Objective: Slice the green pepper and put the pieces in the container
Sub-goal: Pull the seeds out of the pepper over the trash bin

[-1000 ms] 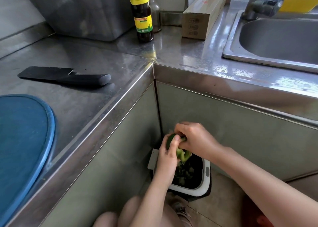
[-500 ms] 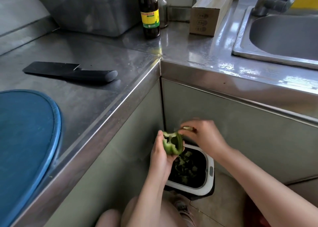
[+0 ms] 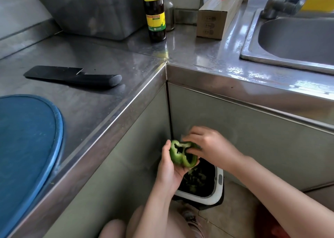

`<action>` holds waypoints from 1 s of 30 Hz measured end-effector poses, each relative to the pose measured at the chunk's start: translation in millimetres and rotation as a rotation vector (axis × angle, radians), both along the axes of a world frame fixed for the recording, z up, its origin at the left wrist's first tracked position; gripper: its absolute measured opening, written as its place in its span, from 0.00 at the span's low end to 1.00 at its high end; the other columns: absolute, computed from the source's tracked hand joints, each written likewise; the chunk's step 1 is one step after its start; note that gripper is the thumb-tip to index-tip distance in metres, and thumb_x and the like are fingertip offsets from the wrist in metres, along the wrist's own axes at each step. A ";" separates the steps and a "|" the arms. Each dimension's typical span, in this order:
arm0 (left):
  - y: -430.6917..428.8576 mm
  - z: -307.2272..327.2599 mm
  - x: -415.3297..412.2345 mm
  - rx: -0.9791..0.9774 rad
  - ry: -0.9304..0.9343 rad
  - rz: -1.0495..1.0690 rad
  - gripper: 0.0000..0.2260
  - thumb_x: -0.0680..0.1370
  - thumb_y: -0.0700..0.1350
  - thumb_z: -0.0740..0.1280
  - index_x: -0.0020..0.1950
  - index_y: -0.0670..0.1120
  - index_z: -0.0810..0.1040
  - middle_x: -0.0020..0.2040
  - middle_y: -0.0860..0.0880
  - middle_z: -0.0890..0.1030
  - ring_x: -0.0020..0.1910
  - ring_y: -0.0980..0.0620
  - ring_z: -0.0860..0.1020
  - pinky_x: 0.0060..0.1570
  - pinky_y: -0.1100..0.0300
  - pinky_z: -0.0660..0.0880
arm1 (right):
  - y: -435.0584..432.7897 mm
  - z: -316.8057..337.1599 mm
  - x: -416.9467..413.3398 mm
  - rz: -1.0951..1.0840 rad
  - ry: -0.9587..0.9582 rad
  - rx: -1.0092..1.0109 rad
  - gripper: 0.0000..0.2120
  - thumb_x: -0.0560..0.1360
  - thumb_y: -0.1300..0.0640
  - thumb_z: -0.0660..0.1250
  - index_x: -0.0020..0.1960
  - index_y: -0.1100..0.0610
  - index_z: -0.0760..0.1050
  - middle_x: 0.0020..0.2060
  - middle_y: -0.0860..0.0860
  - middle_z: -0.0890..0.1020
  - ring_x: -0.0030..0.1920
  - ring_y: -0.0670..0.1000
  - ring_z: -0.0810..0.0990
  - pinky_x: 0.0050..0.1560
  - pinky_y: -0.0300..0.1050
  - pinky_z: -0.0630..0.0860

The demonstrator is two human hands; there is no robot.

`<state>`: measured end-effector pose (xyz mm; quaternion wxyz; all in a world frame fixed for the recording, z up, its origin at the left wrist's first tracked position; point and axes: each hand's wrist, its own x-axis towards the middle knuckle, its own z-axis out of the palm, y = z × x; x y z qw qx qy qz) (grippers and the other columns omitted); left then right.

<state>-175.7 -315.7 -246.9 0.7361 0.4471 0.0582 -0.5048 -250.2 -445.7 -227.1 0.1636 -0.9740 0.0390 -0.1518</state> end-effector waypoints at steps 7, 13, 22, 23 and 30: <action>3.1 0.5 -3.5 0.027 -0.031 -0.094 0.22 0.79 0.55 0.58 0.60 0.38 0.75 0.51 0.38 0.82 0.48 0.43 0.82 0.43 0.50 0.81 | 0.7 -2.5 -0.9 0.084 0.070 -0.118 0.05 0.63 0.58 0.73 0.34 0.58 0.79 0.31 0.49 0.75 0.24 0.49 0.75 0.21 0.38 0.72; 5.4 -1.3 -3.4 0.007 -0.059 -0.125 0.22 0.79 0.55 0.57 0.57 0.39 0.77 0.46 0.38 0.83 0.40 0.41 0.82 0.36 0.54 0.81 | 3.7 7.2 1.9 0.110 0.069 -0.118 0.09 0.63 0.58 0.69 0.26 0.56 0.73 0.28 0.46 0.67 0.20 0.46 0.67 0.22 0.33 0.61; 11.4 0.7 1.5 -0.131 0.028 -0.112 0.23 0.73 0.55 0.59 0.53 0.37 0.77 0.48 0.35 0.81 0.31 0.43 0.79 0.24 0.61 0.75 | -4.9 21.3 0.0 -0.222 -0.140 0.354 0.02 0.71 0.60 0.73 0.42 0.57 0.84 0.31 0.44 0.78 0.33 0.37 0.77 0.36 0.24 0.67; 13.0 1.5 2.3 -0.148 0.054 -0.126 0.23 0.74 0.56 0.58 0.50 0.38 0.80 0.48 0.35 0.81 0.29 0.45 0.78 0.23 0.63 0.73 | -8.4 25.6 -1.0 -0.274 -0.140 0.383 0.03 0.71 0.59 0.73 0.43 0.57 0.85 0.32 0.43 0.79 0.34 0.37 0.77 0.37 0.24 0.68; 16.2 2.4 5.3 -0.242 0.157 -0.165 0.27 0.75 0.59 0.55 0.41 0.39 0.83 0.45 0.37 0.82 0.24 0.49 0.76 0.20 0.65 0.73 | -19.0 24.1 -7.2 -0.341 0.111 0.270 0.09 0.70 0.68 0.69 0.46 0.56 0.83 0.39 0.50 0.84 0.41 0.48 0.81 0.42 0.34 0.72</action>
